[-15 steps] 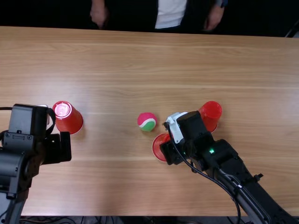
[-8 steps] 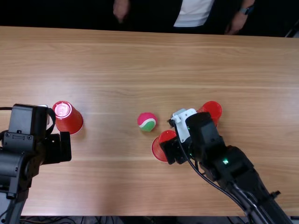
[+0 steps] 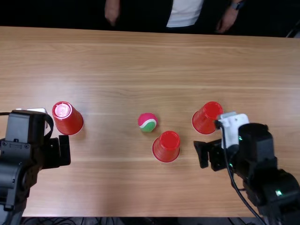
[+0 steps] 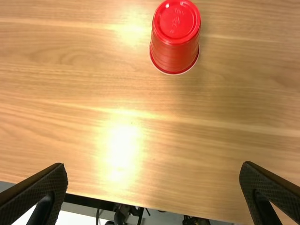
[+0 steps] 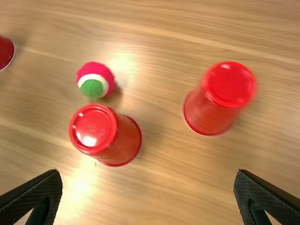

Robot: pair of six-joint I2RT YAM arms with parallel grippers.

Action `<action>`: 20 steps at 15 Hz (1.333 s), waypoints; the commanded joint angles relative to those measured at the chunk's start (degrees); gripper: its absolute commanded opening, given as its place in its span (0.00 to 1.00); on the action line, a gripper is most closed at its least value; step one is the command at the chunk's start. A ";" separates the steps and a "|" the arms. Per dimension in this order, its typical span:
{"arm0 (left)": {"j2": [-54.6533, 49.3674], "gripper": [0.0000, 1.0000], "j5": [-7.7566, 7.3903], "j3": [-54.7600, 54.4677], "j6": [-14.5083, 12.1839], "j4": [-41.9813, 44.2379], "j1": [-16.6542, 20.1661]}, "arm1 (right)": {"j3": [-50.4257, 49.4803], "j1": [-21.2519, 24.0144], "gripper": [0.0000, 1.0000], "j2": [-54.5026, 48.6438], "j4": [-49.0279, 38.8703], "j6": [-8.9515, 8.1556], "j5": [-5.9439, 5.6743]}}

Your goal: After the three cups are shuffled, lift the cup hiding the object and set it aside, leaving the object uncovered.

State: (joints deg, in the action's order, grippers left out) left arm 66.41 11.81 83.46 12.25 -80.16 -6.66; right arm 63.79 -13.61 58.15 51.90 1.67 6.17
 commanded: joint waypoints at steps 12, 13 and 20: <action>-20.45 1.00 0.10 -18.95 0.41 10.23 0.06 | -12.29 16.86 1.00 -27.65 5.12 0.65 -0.90; -22.55 1.00 0.10 -21.76 0.51 11.61 0.06 | -14.31 18.18 1.00 -31.78 4.59 0.65 -0.80; -49.89 1.00 0.10 -46.81 0.72 24.58 0.59 | -29.07 18.44 1.00 -55.51 -3.95 0.75 -0.90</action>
State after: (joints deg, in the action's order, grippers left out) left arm 17.72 11.84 37.65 12.32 -55.70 -6.63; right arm 35.44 4.27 3.77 48.40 2.26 5.74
